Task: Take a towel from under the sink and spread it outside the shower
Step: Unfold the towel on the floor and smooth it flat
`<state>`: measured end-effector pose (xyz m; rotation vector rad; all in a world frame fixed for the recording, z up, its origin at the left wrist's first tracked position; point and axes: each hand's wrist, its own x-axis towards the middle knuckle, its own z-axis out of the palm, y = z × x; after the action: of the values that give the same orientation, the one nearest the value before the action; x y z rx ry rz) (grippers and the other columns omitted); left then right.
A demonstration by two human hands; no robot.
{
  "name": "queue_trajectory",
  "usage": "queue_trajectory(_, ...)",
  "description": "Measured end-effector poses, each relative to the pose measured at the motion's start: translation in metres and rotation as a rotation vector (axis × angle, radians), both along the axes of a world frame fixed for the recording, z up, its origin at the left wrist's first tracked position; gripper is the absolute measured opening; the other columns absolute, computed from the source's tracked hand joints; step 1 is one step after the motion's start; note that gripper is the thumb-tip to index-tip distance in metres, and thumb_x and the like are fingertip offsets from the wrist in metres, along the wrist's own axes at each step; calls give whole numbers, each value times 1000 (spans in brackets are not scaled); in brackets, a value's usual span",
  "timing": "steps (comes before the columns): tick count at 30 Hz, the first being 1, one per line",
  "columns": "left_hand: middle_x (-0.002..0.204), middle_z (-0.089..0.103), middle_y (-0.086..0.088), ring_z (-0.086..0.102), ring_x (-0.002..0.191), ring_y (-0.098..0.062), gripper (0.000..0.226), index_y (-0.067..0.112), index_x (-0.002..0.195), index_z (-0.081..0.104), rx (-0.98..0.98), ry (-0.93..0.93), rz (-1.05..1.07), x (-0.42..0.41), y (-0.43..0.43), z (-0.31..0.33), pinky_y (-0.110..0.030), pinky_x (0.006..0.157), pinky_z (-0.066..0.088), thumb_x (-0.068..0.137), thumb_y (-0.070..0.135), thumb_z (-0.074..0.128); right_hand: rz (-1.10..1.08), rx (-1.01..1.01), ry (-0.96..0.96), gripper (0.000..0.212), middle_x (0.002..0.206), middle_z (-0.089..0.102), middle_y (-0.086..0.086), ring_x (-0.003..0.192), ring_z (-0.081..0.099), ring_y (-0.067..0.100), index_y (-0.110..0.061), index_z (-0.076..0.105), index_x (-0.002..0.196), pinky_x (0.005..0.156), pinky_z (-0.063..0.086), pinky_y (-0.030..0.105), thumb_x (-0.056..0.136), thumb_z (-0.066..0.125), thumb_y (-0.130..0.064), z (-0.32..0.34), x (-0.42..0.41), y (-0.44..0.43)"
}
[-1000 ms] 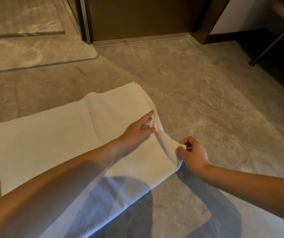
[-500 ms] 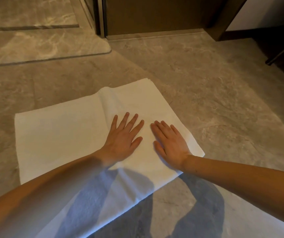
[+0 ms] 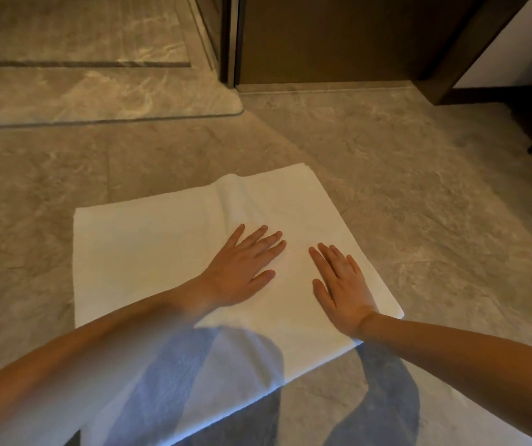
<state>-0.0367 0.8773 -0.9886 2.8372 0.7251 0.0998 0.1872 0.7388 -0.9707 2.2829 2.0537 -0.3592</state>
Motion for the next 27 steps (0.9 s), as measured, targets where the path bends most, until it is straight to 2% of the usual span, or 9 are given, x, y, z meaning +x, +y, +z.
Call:
queue_trajectory(3,162,8,9,-6,149,-14,57,31,154,17,23,-5,37,-42,24,5,-44,119,-7,100,51,21,-27,-17,-58,61,164,-3,3,150,-6,19,-24,-3,155,122,0,39,100,13,-43,6,-16,5)
queue_trajectory(6,161,5,14,-7,149,-16,56,41,152,13,-11,35,116,-68,48,13,-46,117,-9,98,56,17,-102,-24,55,68,163,-7,8,149,-5,27,-24,-4,155,121,4,44,99,20,-54,21,-57,18)
queue_trajectory(9,162,2,12,-8,149,-22,56,48,150,6,0,118,158,-77,58,11,-49,117,-7,95,59,12,-73,-95,77,76,162,-13,9,148,-10,37,-26,-10,154,117,7,57,94,18,-65,25,-103,23)
queue_trajectory(11,162,-3,10,-11,148,-23,57,51,148,-2,15,155,176,-82,57,4,-51,117,-6,93,62,8,-56,-162,88,82,161,-16,12,146,-15,41,-25,-13,153,115,5,64,91,15,-70,20,-125,20)
queue_trajectory(14,162,-4,10,-12,148,-22,57,51,147,-7,25,145,211,-89,53,-4,-50,118,-5,93,63,4,-11,-215,-18,87,158,-24,19,141,-24,47,-21,-21,151,110,0,71,89,10,-73,7,-137,18)
queue_trajectory(19,163,-1,9,-8,149,-23,58,48,150,3,9,101,295,-99,46,-4,-49,117,-6,94,62,10,110,-190,-106,89,153,-32,21,137,-31,49,-20,-31,147,107,-2,73,84,-1,-76,-4,-131,25)
queue_trajectory(22,163,2,6,-7,149,-25,58,45,151,6,1,87,419,-110,33,-5,-51,117,-5,95,60,11,236,-165,-112,89,154,-30,20,138,-30,48,-21,-31,146,108,-5,73,82,-3,-76,-5,-123,37)
queue_trajectory(27,162,-13,0,-21,146,-25,62,42,151,-8,-47,123,595,-147,2,-13,-51,116,-10,94,62,3,520,-154,-199,86,158,-22,21,141,-22,49,-21,-26,149,109,1,72,87,4,-73,0,-111,73)
